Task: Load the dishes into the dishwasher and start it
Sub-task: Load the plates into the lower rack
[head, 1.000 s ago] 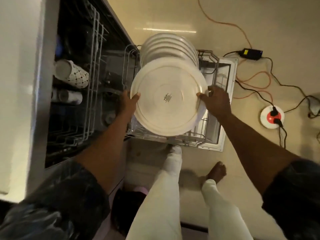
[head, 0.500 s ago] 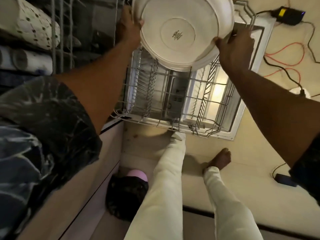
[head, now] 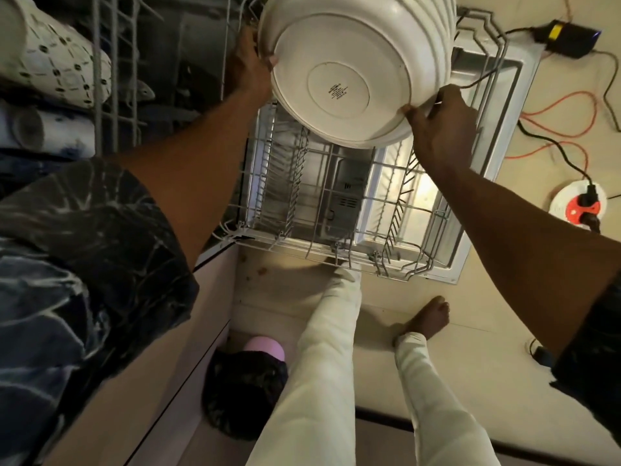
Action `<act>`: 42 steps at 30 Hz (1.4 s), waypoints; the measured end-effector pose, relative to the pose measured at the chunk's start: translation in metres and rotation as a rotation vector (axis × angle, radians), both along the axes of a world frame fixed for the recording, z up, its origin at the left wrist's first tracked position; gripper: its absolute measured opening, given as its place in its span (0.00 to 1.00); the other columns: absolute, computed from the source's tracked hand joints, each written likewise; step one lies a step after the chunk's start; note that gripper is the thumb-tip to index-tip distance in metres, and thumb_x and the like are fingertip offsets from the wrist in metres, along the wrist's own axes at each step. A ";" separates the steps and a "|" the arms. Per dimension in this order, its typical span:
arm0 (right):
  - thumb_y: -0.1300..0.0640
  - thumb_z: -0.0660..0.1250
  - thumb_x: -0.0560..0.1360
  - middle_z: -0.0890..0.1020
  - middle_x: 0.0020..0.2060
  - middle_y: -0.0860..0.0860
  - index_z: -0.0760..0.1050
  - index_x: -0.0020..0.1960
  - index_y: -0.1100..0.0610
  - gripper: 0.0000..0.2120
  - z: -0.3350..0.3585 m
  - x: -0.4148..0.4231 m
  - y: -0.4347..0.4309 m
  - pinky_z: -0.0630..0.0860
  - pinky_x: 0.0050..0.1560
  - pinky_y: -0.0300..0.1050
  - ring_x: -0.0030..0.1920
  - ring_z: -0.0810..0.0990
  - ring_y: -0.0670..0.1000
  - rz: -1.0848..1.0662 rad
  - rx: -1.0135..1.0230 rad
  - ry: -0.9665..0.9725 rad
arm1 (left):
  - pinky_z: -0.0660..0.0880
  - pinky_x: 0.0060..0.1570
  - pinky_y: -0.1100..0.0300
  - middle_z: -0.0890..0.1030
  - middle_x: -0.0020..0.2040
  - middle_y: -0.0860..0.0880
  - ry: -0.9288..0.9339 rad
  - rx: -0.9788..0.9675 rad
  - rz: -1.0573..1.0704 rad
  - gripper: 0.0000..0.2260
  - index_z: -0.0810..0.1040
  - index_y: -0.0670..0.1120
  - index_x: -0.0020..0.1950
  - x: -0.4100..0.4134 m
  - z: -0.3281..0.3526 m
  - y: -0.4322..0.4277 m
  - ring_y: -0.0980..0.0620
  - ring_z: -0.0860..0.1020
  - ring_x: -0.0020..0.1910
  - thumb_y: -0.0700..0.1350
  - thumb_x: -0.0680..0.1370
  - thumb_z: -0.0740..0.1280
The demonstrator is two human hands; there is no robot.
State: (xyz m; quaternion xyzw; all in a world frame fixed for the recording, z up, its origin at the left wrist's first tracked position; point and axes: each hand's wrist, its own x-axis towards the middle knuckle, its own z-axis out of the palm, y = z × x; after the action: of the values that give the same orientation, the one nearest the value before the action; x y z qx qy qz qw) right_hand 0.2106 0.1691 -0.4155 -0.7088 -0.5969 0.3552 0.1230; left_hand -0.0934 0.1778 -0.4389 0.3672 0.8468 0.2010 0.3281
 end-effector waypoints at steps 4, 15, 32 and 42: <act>0.47 0.68 0.79 0.80 0.50 0.50 0.75 0.59 0.61 0.19 -0.005 -0.003 0.001 0.73 0.48 0.44 0.49 0.77 0.50 0.044 -0.037 -0.053 | 0.75 0.60 0.53 0.78 0.66 0.46 -0.006 -0.092 -0.037 0.22 0.65 0.46 0.74 -0.007 -0.011 -0.003 0.48 0.77 0.62 0.46 0.81 0.66; 0.50 0.63 0.82 0.84 0.51 0.63 0.84 0.58 0.53 0.13 -0.013 0.000 0.021 0.75 0.52 0.48 0.54 0.81 0.64 0.334 -0.127 -0.245 | 0.65 0.70 0.52 0.63 0.78 0.41 0.061 -0.296 -0.182 0.34 0.53 0.44 0.81 0.006 -0.025 0.008 0.40 0.66 0.74 0.54 0.81 0.66; 0.51 0.64 0.82 0.82 0.58 0.61 0.73 0.68 0.62 0.20 0.114 0.029 -0.059 0.75 0.57 0.51 0.61 0.79 0.62 0.571 -0.143 -0.159 | 0.74 0.56 0.50 0.74 0.66 0.42 0.154 -0.228 -0.195 0.23 0.69 0.46 0.70 0.110 0.126 -0.164 0.42 0.74 0.62 0.47 0.77 0.71; 0.50 0.66 0.80 0.70 0.73 0.61 0.70 0.73 0.60 0.25 0.269 0.086 -0.138 0.70 0.67 0.63 0.71 0.68 0.66 0.940 0.253 -0.258 | 0.64 0.71 0.48 0.70 0.71 0.42 0.431 -0.087 -0.182 0.27 0.65 0.42 0.74 0.211 0.290 -0.282 0.43 0.66 0.71 0.56 0.81 0.64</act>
State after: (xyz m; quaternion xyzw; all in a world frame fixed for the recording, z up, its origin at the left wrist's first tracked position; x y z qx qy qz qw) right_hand 0.2969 0.0314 -0.1461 -0.3810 -0.9003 0.2067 -0.0401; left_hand 0.1181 -0.1045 -0.1489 0.4621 0.8685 0.0509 0.1720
